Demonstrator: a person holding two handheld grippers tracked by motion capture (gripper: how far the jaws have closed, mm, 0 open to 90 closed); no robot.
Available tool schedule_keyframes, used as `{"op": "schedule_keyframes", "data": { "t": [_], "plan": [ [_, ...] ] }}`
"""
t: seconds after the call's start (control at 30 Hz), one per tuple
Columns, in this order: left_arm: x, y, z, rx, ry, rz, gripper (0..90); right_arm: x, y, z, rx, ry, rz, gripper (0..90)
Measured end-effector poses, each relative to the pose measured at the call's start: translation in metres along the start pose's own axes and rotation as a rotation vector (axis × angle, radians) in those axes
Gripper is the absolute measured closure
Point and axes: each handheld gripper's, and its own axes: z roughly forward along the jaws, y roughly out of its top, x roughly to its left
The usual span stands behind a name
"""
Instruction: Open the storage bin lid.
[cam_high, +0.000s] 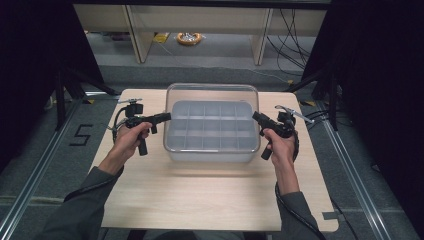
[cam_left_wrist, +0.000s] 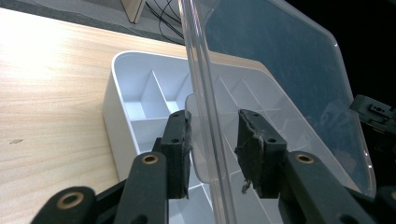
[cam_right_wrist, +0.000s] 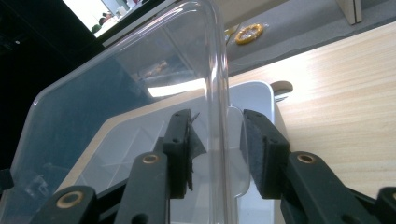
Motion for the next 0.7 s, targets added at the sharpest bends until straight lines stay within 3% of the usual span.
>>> {"op": "schedule_keyframes", "data": {
  "t": [0.07, 0.1, 0.23, 0.3, 0.5, 0.7],
  "plan": [
    [-0.001, -0.001, 0.0, -0.01, 0.001, -0.008, 63.6, 0.001, -0.001, -0.001, 0.002, -0.012, -0.001, 64.3],
    [0.0, -0.001, -0.001, 0.002, 0.002, 0.004, 63.4, 0.002, 0.0, -0.002, -0.001, -0.019, -0.029, 64.2],
    [0.0, -0.003, -0.002, -0.004, -0.003, -0.003, 63.1, 0.006, -0.001, -0.004, 0.005, -0.015, 0.007, 64.2],
    [0.0, -0.004, -0.003, 0.0, -0.011, -0.012, 62.6, 0.004, -0.002, -0.005, -0.002, -0.011, -0.016, 64.2],
    [-0.003, -0.007, -0.008, 0.006, -0.009, 0.02, 62.2, 0.006, -0.006, -0.01, 0.009, -0.008, 0.001, 64.2],
    [-0.006, -0.012, -0.009, 0.004, -0.001, 0.027, 62.7, 0.007, -0.009, -0.017, 0.008, 0.003, -0.014, 64.3]
  ]
}}
